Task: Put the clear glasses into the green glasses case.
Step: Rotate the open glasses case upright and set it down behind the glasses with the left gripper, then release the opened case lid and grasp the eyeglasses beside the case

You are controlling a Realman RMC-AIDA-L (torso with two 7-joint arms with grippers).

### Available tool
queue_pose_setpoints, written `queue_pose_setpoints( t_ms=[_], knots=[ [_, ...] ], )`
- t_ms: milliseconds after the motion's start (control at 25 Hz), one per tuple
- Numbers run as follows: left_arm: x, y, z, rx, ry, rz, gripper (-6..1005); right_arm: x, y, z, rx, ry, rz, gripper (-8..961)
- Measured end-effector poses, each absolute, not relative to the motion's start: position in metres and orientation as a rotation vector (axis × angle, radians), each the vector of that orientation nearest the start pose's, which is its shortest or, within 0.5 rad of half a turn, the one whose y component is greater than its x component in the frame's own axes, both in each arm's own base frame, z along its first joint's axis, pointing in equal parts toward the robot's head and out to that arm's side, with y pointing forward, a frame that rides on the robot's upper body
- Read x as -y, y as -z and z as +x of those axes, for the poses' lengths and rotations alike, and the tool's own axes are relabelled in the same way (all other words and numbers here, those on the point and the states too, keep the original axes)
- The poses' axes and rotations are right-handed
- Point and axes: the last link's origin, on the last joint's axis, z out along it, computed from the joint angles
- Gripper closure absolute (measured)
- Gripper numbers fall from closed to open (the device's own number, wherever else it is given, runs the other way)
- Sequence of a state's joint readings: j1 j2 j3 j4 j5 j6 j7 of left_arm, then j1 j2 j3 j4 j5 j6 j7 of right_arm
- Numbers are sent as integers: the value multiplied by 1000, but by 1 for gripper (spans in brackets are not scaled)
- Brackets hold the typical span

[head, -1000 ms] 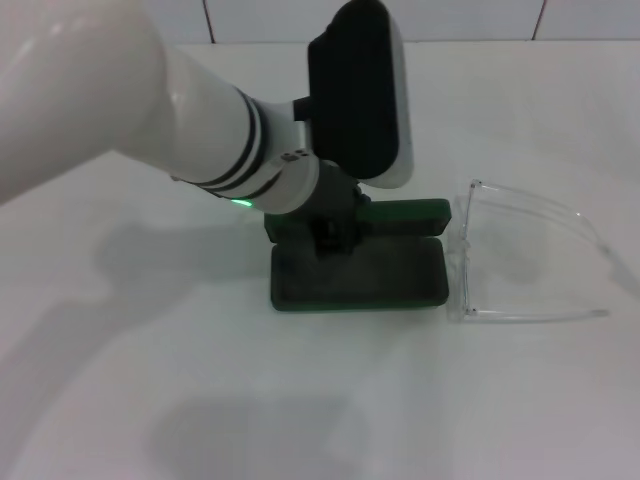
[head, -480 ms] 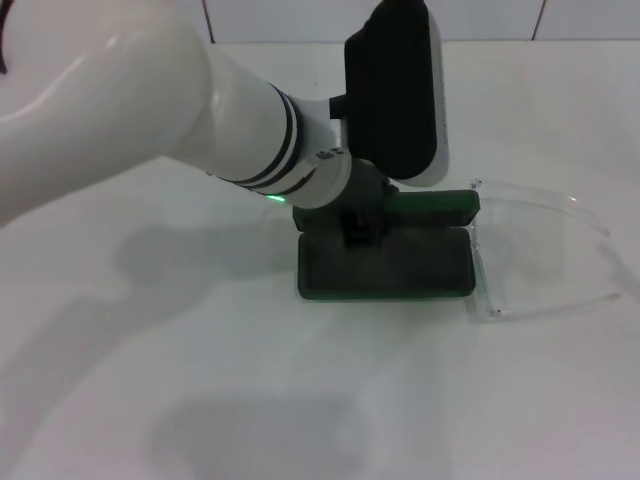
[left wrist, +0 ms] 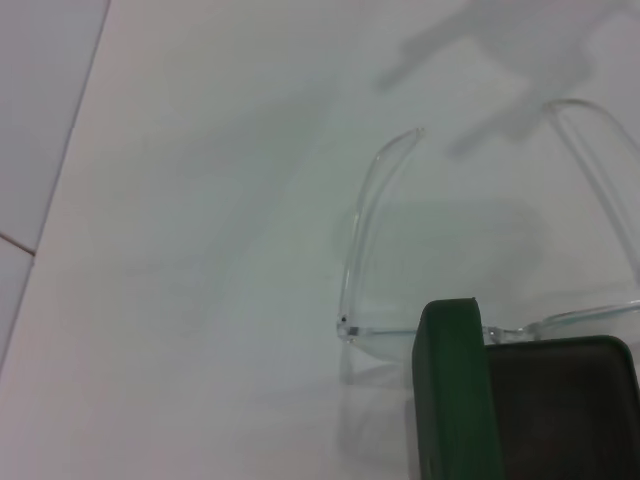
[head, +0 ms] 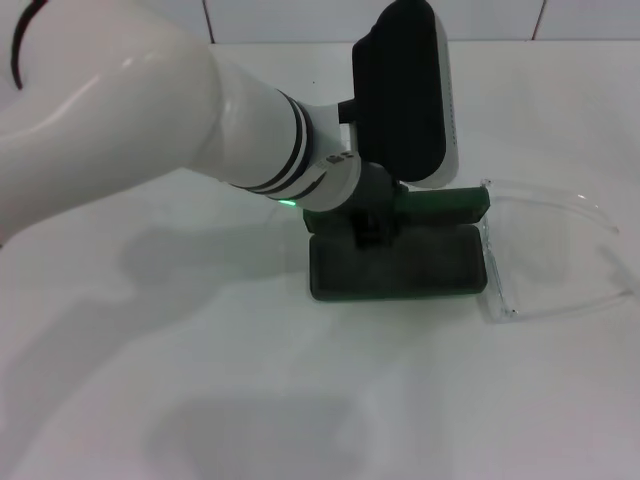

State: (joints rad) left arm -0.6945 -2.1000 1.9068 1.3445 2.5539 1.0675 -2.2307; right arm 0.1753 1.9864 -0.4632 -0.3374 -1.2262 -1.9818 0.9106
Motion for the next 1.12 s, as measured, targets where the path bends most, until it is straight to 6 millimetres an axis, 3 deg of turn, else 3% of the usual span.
queue_pose_setpoints(
  t_ms=[520, 600, 840, 1000, 1120],
  knots=[
    [-340, 105, -85, -340, -417, -2768, 773, -213, -109, 332, -264, -1344, -1759, 80],
    [-339, 106, -85, -350, -417, -2770, 657, -212, -108, 332, -269, -1343, -1756, 80],
    [-336, 103, -78, -382, -392, -2764, 489, -209, -107, 334, -272, -1334, -1752, 81],
    [-333, 96, -65, -398, -329, -2757, 485, -210, -107, 336, -283, -1319, -1770, 83],
    [-325, 80, -52, -353, -202, -2774, 484, -221, -102, 334, -334, -1292, -1879, 85]
  ],
)
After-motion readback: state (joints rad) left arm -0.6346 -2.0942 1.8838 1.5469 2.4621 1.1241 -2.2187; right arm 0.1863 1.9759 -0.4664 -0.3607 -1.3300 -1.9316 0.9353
